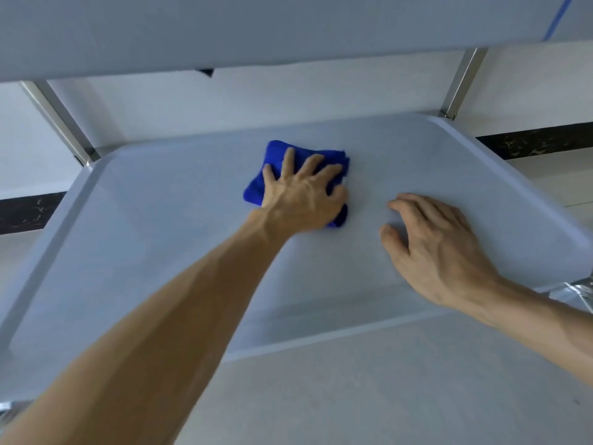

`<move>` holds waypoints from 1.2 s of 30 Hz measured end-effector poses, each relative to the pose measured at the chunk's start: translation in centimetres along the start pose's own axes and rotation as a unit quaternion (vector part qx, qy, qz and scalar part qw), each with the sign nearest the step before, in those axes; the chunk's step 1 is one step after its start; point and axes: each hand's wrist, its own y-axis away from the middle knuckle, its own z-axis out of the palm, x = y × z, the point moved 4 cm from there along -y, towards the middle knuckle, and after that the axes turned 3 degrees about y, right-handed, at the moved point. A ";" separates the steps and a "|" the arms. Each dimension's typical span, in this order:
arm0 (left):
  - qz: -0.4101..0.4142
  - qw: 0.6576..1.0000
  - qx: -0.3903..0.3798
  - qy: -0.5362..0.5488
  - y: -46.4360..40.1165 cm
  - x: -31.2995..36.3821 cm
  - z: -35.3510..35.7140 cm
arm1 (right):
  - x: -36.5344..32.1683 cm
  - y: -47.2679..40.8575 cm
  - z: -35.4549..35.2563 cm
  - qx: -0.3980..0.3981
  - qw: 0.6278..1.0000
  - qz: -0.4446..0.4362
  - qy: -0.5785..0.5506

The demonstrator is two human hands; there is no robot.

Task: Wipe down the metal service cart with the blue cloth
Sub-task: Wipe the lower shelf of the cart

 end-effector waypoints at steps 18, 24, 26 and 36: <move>-0.221 0.973 0.059 0.012 -4.4 -15.4 -3.6 | -0.3 -0.1 0.2 0.057 0.998 -0.019 0.024; 0.010 0.999 -0.020 0.042 -8.0 -1.1 0.0 | -0.1 -0.3 0.3 0.048 0.998 -0.016 0.024; 0.060 0.997 -0.027 0.044 -7.4 0.9 0.5 | -0.1 -0.3 0.2 0.044 0.999 -0.012 0.021; 0.024 0.999 -0.021 -0.013 -1.4 -14.3 -4.1 | 0.3 -0.1 0.4 0.017 1.000 -0.006 0.009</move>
